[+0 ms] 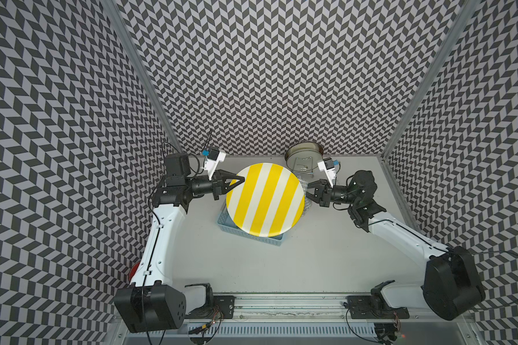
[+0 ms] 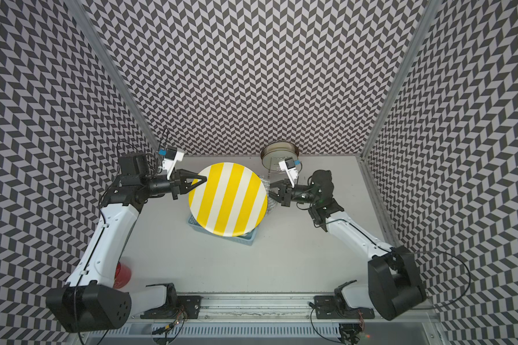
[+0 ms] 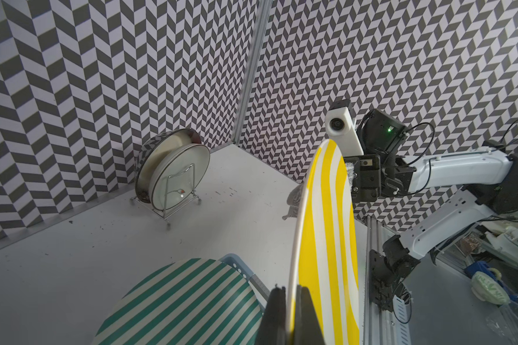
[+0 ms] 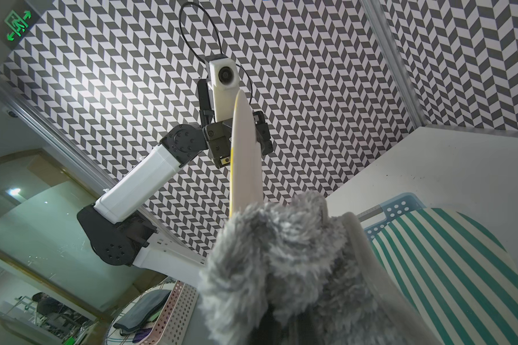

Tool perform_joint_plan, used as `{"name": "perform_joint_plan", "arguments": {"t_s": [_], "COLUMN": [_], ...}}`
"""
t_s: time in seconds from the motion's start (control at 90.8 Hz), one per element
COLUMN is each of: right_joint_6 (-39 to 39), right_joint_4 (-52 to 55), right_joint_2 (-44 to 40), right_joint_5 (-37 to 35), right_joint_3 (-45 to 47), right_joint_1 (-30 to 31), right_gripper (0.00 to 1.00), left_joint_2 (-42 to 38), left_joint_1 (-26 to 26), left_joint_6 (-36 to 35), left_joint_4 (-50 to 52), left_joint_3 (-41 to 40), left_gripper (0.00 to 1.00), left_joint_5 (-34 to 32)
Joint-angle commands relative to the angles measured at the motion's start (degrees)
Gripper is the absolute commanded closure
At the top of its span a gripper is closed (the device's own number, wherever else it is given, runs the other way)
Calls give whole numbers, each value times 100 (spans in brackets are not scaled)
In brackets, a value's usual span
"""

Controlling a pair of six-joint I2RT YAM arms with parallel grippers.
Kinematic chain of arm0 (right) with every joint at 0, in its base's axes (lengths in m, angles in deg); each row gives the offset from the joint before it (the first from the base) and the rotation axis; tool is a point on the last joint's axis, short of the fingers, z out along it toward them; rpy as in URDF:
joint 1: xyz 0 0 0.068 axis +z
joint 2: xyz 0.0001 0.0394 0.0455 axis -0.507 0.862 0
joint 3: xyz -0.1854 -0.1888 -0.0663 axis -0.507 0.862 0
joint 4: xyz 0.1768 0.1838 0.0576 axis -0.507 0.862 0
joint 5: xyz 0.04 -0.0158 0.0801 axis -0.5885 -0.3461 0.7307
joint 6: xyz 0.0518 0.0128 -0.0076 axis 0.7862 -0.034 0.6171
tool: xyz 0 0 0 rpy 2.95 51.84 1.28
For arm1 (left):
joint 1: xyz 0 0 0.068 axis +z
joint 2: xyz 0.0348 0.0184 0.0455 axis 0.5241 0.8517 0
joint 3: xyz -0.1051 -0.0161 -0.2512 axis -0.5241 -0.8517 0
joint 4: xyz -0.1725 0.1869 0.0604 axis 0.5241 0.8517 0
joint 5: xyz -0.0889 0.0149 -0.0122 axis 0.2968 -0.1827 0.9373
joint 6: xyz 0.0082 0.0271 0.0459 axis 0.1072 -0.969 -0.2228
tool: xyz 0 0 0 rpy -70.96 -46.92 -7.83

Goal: Wipe the wet plate dry
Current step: Wipe the plate with towel.

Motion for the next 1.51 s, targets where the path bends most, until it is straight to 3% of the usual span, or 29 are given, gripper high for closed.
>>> {"name": "perform_joint_plan", "arguments": {"t_s": [0.0, 0.694, 0.925, 1.311, 1.498], "right_joint_6": [296, 673, 364, -280, -835], "right_joint_4": [-926, -1508, -1258, -1247, -1004], "right_joint_2": [-255, -158, -195, -834, -657], "right_joint_5": [402, -145, -971, -3555, -4091], "right_joint_3": [77, 438, 438, 929, 761], "right_joint_1": [78, 457, 856, 1674, 1985], "right_gripper": [100, 100, 100, 100, 100], "left_joint_2": [-129, -76, -36, -1, 64], "left_joint_1": [117, 98, 77, 47, -25], "left_joint_6": [1106, 3884, 4374, 5192, 5445], "left_joint_4": [-1266, -3530, -3583, -3784, -3990], "left_joint_3": [-217, -1025, -1107, -1198, -1251], "left_gripper": [100, 100, 100, 100, 100], "left_joint_5": [-392, -1268, -1621, -1996, -1982]}}
